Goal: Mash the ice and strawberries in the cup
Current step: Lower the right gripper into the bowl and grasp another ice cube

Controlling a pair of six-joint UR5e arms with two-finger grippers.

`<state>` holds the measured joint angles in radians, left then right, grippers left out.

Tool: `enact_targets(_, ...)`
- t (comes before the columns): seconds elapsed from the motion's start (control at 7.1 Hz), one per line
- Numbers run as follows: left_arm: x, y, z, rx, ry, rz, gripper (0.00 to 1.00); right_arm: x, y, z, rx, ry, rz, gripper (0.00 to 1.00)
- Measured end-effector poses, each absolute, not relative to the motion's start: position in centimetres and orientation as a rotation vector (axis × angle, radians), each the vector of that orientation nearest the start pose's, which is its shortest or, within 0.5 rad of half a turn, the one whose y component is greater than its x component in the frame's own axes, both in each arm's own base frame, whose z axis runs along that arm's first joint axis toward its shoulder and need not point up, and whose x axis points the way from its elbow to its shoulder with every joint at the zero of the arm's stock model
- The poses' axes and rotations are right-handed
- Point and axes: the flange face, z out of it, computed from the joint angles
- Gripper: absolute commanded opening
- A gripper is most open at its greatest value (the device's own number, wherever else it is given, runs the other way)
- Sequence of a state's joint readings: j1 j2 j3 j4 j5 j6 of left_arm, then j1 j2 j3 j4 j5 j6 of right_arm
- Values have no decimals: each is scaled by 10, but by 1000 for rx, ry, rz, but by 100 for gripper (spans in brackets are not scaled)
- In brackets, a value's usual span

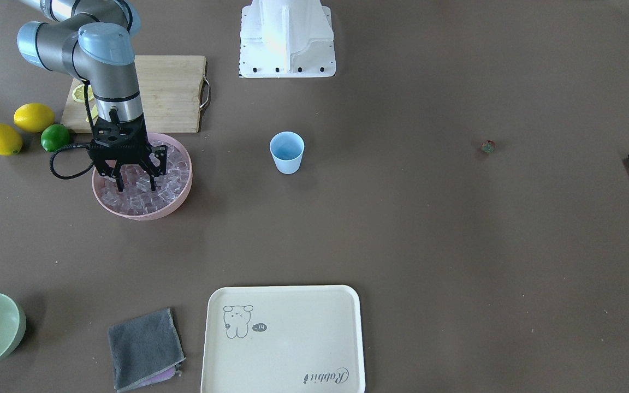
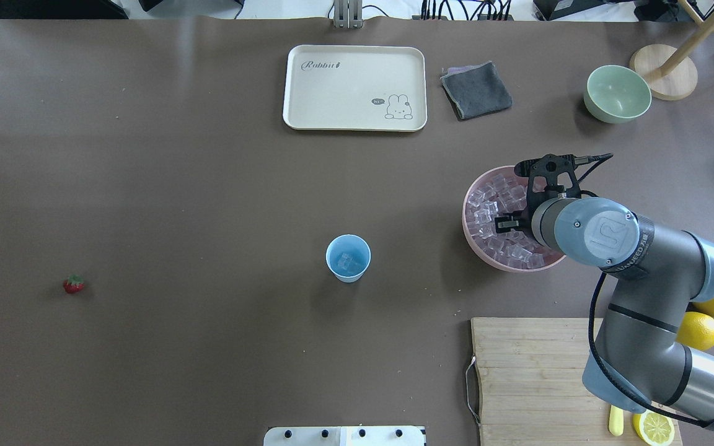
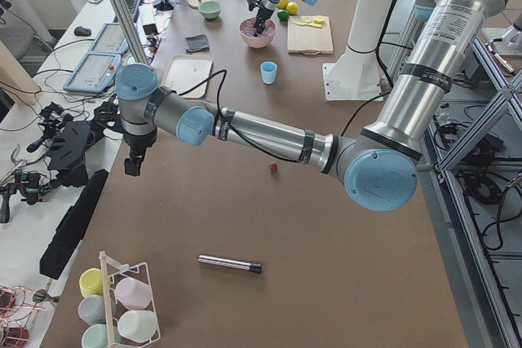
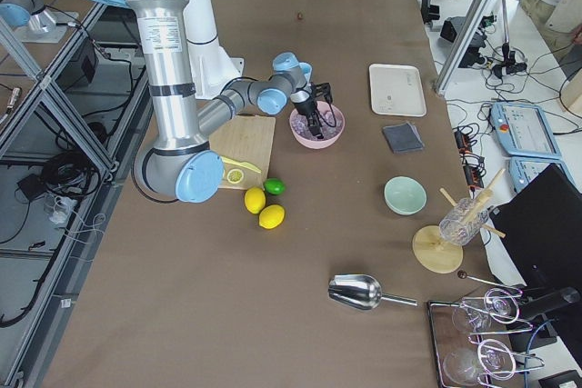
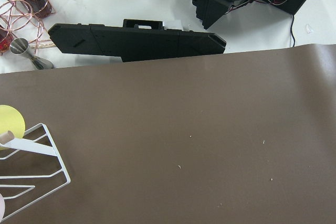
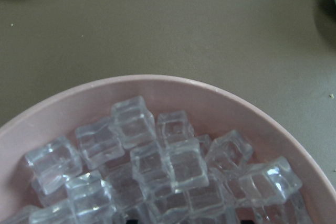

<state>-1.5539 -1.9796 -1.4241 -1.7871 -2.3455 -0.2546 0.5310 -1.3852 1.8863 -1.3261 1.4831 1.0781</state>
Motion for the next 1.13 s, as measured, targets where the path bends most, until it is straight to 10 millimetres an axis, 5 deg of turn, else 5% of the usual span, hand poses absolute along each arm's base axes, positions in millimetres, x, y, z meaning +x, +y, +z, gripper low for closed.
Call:
enact_targets(0.56,-52,-670,470,358,813,-32,98,-417,-409,362,421,-582,65,0)
enact_targets(1.13,-52,-669,471,358,814,-33,98,-399,-415,341,428,-592,86,0)
